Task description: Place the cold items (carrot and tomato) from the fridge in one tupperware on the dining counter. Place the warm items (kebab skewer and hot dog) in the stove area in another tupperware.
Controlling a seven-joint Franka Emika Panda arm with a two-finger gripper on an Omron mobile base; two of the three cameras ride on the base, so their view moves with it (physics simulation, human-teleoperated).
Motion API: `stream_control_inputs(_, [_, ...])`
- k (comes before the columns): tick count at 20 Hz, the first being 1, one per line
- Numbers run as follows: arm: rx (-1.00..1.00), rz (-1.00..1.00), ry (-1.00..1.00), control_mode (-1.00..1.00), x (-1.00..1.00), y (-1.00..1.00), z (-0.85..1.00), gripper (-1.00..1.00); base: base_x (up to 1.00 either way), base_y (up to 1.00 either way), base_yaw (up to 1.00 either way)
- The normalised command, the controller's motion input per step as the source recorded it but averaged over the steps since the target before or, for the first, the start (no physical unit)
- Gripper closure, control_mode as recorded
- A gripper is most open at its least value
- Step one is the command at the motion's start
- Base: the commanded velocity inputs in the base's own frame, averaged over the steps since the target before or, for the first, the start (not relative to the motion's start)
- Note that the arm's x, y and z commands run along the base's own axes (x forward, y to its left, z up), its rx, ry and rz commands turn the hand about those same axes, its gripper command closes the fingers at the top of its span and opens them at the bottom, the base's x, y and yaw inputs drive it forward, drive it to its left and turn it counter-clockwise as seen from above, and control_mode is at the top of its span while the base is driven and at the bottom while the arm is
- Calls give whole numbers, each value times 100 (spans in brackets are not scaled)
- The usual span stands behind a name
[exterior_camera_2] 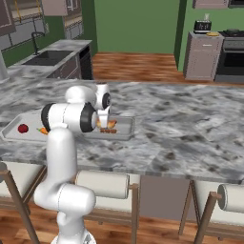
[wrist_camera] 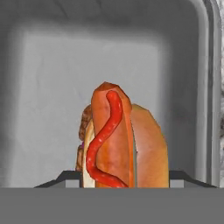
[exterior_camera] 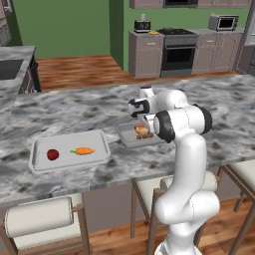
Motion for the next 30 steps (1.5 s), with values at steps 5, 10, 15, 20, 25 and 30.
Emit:
stream_control_inputs(5, [0,0,0,-100,28,0,-29,100,0,0,0])
stream_control_inputs(10, [0,0,-1,-100,21,0,-26,100,0,0,0])
stream_control_inputs(15, [0,0,-2,-100,19,0,-25,100,0,0,0])
stream_control_inputs(20, [1,0,-10,-100,-3,-6,-20,-100,0,0,0])
stream_control_inputs(25, [2,0,-9,-100,-21,-17,-8,-100,0,0,0])
stream_control_inputs(30, [1,0,-6,-100,-21,-5,6,-100,0,0,0])
